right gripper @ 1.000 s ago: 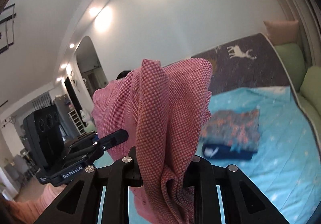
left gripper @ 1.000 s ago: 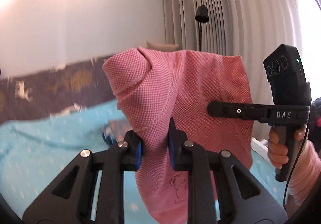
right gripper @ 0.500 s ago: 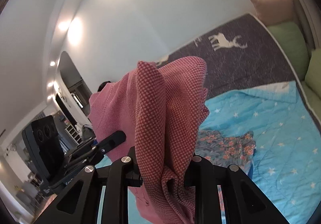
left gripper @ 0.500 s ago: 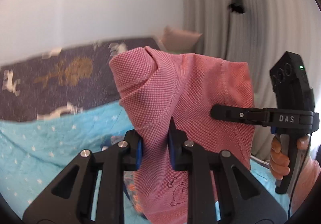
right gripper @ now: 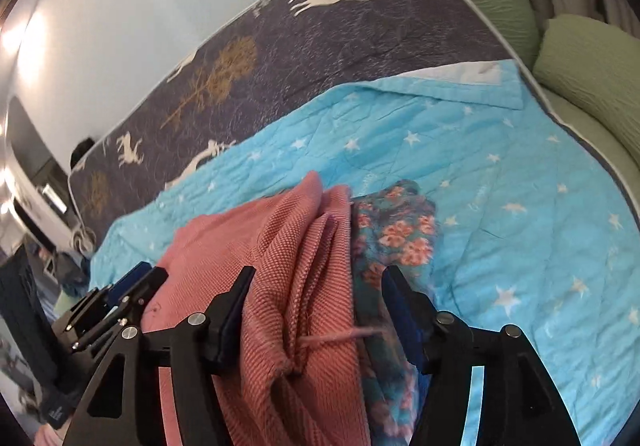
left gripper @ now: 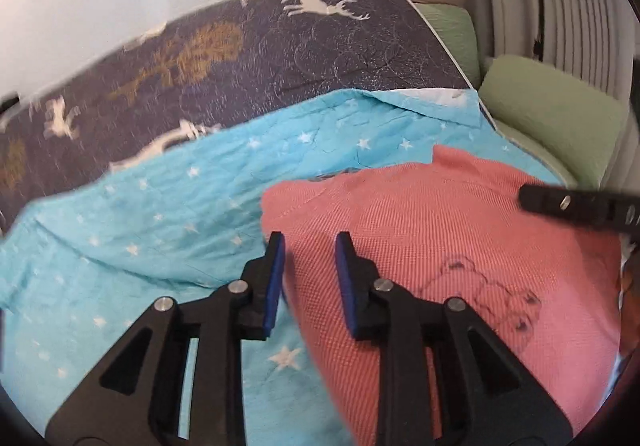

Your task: Fold small clothes

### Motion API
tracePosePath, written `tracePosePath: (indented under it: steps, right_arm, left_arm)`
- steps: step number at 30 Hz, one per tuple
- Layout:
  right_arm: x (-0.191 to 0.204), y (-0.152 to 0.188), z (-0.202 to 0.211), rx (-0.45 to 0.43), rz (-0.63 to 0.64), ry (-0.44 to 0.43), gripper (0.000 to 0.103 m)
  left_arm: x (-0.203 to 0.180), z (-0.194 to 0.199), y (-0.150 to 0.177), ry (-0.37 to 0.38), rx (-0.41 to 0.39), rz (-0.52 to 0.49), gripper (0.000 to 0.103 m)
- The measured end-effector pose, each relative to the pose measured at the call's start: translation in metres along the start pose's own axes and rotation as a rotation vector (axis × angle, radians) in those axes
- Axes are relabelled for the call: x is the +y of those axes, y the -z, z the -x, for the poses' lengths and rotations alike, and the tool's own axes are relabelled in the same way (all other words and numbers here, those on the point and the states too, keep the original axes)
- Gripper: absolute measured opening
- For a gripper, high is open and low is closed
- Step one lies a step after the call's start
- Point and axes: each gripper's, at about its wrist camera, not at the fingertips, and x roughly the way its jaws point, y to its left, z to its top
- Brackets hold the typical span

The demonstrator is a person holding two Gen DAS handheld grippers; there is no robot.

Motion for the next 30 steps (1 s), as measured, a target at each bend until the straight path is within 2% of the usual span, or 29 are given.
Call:
tracePosePath:
  steps: [1, 2, 3, 4, 5, 6, 9, 13, 17, 21, 24, 30]
  right_arm:
    - [0.004, -0.001, 0.011, -0.018, 0.001, 0.027, 0.065]
    - [0.008, 0.0, 0.026, -0.043, 0.013, 0.057, 0.065]
    - [0.017, 0.004, 0.047, -0.077, 0.049, 0.081, 0.065]
    - [0.025, 0.009, 0.066, -0.103, 0.087, 0.092, 0.067]
    - [0.034, 0.017, 0.086, -0.13, 0.128, 0.103, 0.071]
    - [0.044, 0.026, 0.11, -0.168, 0.169, 0.128, 0.078]
    - [0.076, 0.064, 0.176, -0.242, 0.23, 0.163, 0.08]
    - [0.109, 0.117, 0.258, -0.296, 0.223, 0.143, 0.083]
    - [0.137, 0.167, 0.328, -0.348, 0.23, 0.145, 0.084]
    - [0.168, 0.213, 0.379, -0.41, 0.25, 0.174, 0.088]
    - [0.181, 0.238, 0.398, -0.433, 0.264, 0.201, 0.091]
    - [0.196, 0.281, 0.422, -0.425, 0.244, 0.217, 0.091]
  left_arm:
    - [-0.002, 0.013, 0.001, -0.005, -0.013, -0.015, 0.034]
    - [-0.002, 0.033, 0.004, 0.009, -0.035, -0.019, 0.047]
    - [0.0, 0.046, 0.006, 0.022, -0.052, -0.014, 0.055]
    - [0.0, 0.074, 0.013, 0.042, -0.092, 0.001, 0.069]
    - [0.002, 0.091, 0.019, 0.056, -0.12, 0.015, 0.076]
    - [0.002, 0.111, 0.026, 0.073, -0.143, 0.029, 0.078]
    - [0.004, 0.178, 0.049, 0.135, -0.172, 0.095, 0.087]
    - [0.01, 0.264, 0.085, 0.185, -0.218, 0.178, 0.1]
    - [0.014, 0.343, 0.119, 0.139, -0.278, 0.203, 0.102]
    - [0.016, 0.398, 0.143, 0.088, -0.317, 0.214, 0.102]
    - [0.01, 0.425, 0.159, 0.044, -0.325, 0.178, 0.102]
    - [0.007, 0.464, 0.185, 0.068, -0.333, 0.159, 0.102]
